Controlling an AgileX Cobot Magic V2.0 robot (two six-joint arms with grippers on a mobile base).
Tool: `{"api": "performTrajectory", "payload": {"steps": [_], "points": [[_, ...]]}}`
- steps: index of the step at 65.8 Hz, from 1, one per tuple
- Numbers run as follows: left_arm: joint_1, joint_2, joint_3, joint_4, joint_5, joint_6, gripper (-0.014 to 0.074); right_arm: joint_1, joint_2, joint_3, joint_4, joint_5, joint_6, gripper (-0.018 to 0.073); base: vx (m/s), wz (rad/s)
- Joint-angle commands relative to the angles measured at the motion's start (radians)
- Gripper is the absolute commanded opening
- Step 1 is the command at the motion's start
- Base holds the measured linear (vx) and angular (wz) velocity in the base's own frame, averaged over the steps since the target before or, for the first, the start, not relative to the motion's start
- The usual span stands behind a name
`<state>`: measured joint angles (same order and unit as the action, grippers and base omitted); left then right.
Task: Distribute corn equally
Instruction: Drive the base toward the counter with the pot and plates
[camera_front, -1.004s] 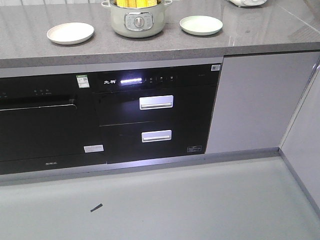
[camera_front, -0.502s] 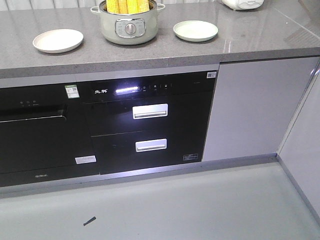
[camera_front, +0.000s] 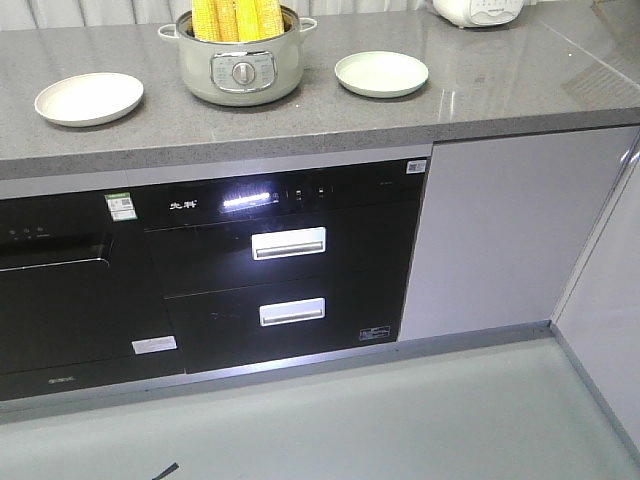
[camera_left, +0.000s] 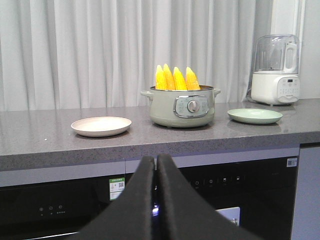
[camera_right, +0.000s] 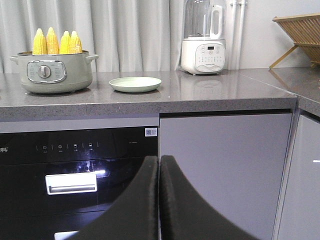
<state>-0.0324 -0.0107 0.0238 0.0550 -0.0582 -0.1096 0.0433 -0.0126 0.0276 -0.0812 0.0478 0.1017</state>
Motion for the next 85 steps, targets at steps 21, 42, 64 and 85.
{"api": "performTrajectory", "payload": {"steps": [21, 42, 64, 85], "points": [[-0.002, -0.017, 0.014, -0.009, -0.071, 0.000, -0.0006, 0.002, -0.001, 0.011, -0.009, -0.074, -0.002, 0.0000, 0.12, -0.01], [-0.002, -0.017, 0.014, -0.009, -0.071, 0.000, -0.0006, 0.002, -0.001, 0.011, -0.009, -0.074, -0.002, 0.0000, 0.11, 0.03], [-0.002, -0.017, 0.014, -0.009, -0.071, 0.000, -0.0006, 0.002, -0.001, 0.011, -0.009, -0.074, -0.002, 0.0000, 0.11, 0.06], [-0.002, -0.017, 0.014, -0.009, -0.071, 0.000, -0.0006, 0.002, -0.001, 0.011, -0.009, -0.074, -0.002, 0.0000, 0.11, 0.07]]}}
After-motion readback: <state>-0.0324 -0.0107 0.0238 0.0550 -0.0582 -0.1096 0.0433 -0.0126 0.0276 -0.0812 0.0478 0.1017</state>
